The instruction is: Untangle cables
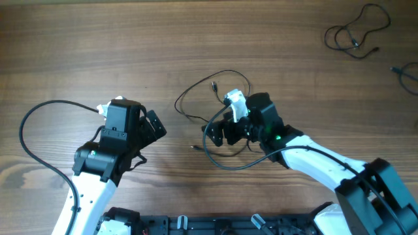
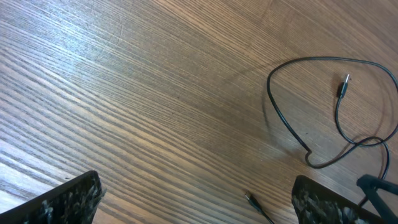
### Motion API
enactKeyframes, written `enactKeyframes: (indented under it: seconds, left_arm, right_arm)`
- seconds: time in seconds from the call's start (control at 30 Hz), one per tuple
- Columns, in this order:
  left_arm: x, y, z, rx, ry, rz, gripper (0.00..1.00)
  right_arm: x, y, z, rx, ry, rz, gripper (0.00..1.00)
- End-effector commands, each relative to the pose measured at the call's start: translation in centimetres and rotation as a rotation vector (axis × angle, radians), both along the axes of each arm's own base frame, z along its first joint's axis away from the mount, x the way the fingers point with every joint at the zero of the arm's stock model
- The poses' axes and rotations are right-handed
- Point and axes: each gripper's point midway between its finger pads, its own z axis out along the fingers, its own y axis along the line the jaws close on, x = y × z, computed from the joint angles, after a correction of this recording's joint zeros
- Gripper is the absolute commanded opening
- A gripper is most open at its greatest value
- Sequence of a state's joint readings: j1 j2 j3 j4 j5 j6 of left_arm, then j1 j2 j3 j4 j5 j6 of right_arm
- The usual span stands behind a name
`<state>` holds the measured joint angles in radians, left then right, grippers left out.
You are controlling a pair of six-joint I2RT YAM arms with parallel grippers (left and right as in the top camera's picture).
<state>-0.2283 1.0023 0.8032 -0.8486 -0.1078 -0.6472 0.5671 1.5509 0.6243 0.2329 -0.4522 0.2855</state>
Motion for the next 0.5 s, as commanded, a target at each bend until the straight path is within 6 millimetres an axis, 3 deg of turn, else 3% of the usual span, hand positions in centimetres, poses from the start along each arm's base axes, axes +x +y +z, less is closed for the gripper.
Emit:
enactKeyframes:
  seconds: [0.0, 0.07, 0.2, 0.3, 0.4, 0.47]
  left_arm:
    - [0.1, 0.4, 0.1, 0.020, -0.007, -0.004, 1.00]
    - [0.1, 0.4, 0.1, 0.020, -0.007, -0.004, 1.00]
    - [0.1, 0.4, 0.1, 0.020, -0.007, -0.004, 1.00]
    - [0.1, 0.4, 0.1, 0.020, -0.007, -0.004, 1.00]
    - [0.1, 0.4, 0.1, 0.020, -0.007, -0.004, 1.00]
    - [0.1, 0.4, 0.1, 0.020, -0.007, -0.004, 1.00]
  right_arm:
    - [-0.5, 1.9, 0.3, 0.023, -0.070, 0.093, 0.99]
    - [0.1, 2.7, 0.2, -0.007, -0.169, 0.115, 0.99]
    - [1.0, 4.1, -2.1, -0.086, -0.301, 0.125, 0.97]
    - [0.7, 6.2, -3.8, -0.089, -0.423, 0.215, 0.79]
    - [0.2, 7.6, -4.4, -0.123, -0.574, 0.319, 0.70]
    - [0.3, 7.6, -4.8, -0.153, -0.601, 0.320, 0.70]
